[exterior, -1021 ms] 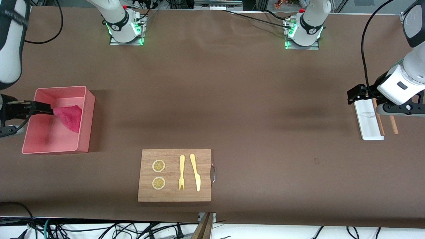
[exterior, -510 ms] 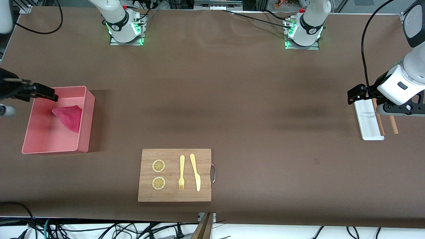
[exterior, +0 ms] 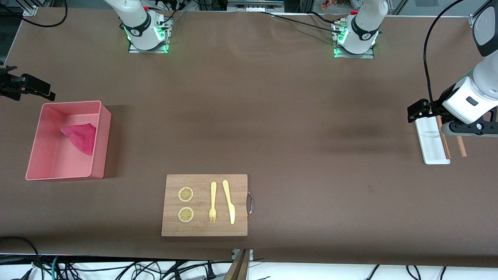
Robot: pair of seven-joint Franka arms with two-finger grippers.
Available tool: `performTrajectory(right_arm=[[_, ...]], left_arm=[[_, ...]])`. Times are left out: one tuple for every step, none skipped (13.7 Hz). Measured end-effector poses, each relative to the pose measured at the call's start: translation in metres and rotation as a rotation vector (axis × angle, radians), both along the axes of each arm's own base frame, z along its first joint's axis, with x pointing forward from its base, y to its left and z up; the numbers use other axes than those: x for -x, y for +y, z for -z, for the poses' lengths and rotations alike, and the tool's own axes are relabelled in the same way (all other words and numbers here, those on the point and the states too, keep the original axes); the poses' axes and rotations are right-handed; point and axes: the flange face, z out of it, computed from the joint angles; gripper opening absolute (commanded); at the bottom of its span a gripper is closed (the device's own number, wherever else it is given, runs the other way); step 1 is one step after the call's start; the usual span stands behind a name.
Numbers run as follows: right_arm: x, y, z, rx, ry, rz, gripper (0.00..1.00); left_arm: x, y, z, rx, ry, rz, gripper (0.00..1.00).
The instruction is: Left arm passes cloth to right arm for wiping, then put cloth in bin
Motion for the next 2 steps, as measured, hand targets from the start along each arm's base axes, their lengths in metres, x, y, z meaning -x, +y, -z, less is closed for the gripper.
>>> performTrajectory(right_arm=[[-0.0012, 0.0027, 0.0027, 0.009, 0.005, -0.007, 1.00], [-0.0022, 0.0063, 0.0045, 0.019, 0.009, -0.015, 1.00]], left_arm=[[0.0000, 0.0000, 0.0000, 0.000, 0.000, 0.000, 1.00], [0.0000, 0.0000, 0.0000, 0.000, 0.000, 0.000, 1.00]])
